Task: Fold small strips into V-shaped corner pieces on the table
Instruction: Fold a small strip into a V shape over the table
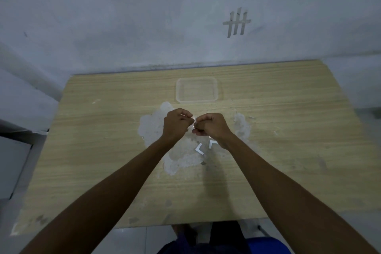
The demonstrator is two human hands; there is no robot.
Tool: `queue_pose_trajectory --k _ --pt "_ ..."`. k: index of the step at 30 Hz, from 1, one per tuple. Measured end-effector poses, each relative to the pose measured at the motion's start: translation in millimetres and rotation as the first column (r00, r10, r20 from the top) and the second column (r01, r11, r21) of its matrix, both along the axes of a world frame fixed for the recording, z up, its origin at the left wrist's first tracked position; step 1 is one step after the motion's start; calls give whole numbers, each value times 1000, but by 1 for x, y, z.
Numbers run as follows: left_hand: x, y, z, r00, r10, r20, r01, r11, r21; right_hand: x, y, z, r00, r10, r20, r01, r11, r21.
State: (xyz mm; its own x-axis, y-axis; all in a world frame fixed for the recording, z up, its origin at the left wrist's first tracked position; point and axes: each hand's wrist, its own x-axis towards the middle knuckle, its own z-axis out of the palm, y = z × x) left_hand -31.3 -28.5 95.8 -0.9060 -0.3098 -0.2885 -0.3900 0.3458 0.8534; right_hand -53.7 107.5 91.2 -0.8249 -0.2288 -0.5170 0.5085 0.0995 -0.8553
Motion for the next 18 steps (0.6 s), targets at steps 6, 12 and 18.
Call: queue_pose_trajectory --k 6,12,18 --pt "5 5 3 993 75 89 -98 949 299 3 0 -5 947 82 -312 -18 979 201" --pt "5 6 4 991 93 98 -121 936 332 9 -1 -9 826 211 -522 -25 940 341" --pt "4 7 8 980 135 149 -184 898 399 5 0 -5 726 438 -531 -30 791 611"
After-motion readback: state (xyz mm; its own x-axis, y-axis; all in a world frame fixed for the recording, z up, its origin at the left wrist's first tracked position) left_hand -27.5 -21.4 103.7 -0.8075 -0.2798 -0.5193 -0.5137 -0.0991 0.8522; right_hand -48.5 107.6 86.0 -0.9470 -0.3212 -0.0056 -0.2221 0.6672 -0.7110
